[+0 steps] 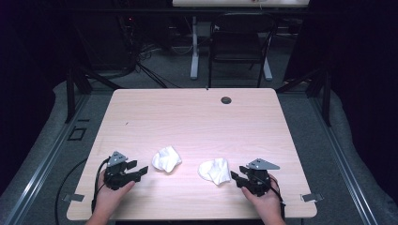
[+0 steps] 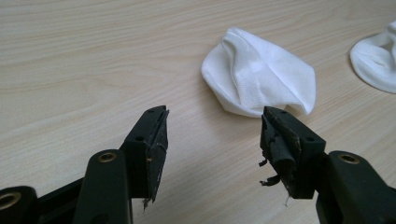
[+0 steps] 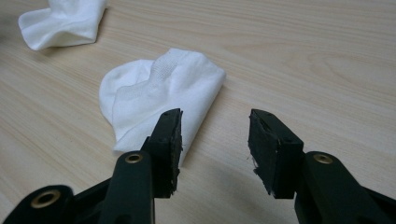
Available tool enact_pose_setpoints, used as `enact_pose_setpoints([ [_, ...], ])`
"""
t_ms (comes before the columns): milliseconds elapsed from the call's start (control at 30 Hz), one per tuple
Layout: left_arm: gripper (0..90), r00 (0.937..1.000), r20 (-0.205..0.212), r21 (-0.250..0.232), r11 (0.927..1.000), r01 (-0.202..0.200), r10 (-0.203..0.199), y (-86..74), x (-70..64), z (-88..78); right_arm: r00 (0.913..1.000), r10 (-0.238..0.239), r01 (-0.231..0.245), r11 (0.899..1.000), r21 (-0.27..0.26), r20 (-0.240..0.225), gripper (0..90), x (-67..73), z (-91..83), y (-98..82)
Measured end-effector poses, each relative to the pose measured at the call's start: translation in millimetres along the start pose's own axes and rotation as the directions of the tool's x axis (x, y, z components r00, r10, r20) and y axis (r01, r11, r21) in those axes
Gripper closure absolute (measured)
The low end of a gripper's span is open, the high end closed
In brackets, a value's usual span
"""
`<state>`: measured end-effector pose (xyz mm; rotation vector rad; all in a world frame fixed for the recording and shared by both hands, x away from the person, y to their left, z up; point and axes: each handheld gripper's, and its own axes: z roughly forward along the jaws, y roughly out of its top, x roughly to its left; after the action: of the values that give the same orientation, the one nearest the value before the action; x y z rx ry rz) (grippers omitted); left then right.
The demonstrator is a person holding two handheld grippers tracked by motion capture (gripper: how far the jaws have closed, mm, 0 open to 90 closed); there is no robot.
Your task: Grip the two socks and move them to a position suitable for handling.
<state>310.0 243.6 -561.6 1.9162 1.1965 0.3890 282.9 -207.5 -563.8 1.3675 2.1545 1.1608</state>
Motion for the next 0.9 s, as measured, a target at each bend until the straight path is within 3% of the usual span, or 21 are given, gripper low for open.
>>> enact_pose_setpoints([
  [500, 42.2, 0.9997, 0.021, -0.002, 0.9999, -0.013, 0.013, 1.5, -9.3, -1.2, 0.9986, -0.052, 0.052, 0.999, 0.006, -0.007, 68.5, 14.7, 2.7, 6.3],
  [533, 42.4, 0.9995, 0.026, 0.002, 0.9998, -0.018, 0.018, 1.6, -12.1, -0.5, 0.9969, -0.078, 0.078, 0.997, 0.012, -0.006, 75.0, 17.7, 3.6, 9.3],
  [600, 43.5, 0.999, 0.039, 0.002, 0.9998, -0.019, 0.019, 1.7, -15.3, 0.1, 0.9954, -0.096, 0.096, 0.995, 0.017, 0.003, 79.0, 21.1, 5.9, 13.7],
  [700, 43.9, 0.9984, 0.048, 0.002, 0.9996, -0.029, 0.028, 2.0, -18.8, -0.7, 0.9948, -0.101, 0.102, 0.994, 0.025, -0.013, 81.4, 25.2, 11.1, 17.6],
  [733, 44.0, 0.998, 0.057, 0.001, 0.9996, -0.029, 0.029, 1.8, -21.3, -1.2, 0.9914, -0.13, 0.13, 0.99, 0.044, -0.012, 81.4, 29.3, 15.4, 20.1],
  [900, 44.1, 0.9969, 0.064, 0.006, 0.9989, -0.046, 0.046, 1.8, -24.1, -1.0, 0.9863, -0.165, 0.164, 0.984, 0.068, 0.002, 80.7, 34.3, 27.2, 23.0],
])
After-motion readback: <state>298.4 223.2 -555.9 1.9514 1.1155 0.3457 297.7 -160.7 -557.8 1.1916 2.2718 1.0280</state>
